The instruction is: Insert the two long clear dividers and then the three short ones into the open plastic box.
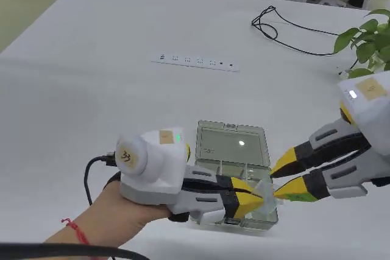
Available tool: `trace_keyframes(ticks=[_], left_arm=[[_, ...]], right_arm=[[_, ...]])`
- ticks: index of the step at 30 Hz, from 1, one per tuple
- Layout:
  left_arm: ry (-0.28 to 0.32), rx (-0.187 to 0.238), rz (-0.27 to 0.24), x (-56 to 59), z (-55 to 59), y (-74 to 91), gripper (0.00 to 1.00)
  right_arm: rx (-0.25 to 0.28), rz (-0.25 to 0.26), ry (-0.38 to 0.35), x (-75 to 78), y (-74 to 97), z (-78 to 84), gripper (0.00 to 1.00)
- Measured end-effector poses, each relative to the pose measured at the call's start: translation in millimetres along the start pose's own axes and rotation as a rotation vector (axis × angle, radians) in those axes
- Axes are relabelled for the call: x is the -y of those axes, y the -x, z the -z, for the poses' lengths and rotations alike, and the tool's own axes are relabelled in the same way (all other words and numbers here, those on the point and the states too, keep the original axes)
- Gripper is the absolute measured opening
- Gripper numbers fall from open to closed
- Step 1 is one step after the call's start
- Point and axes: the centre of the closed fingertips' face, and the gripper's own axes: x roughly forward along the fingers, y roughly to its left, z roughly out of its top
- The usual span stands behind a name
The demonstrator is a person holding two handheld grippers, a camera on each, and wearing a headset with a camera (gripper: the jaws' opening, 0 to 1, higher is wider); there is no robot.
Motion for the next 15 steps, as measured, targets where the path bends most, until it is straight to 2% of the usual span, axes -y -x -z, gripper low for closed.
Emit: trace_keyframes(ticks=[8,15], left_arm=[[-0.023,0.008,0.026,6.9,-0.9,0.8,0.00],[-0.032,0.010,0.031,8.5,-1.6,1.2,0.00]], right_arm=[[0.006,-0.071,-0.029,-9.0,-5.6,-2.7,0.09],[0.006,-0.094,-0.030,-12.0,-7.7,-1.7,0.05]])
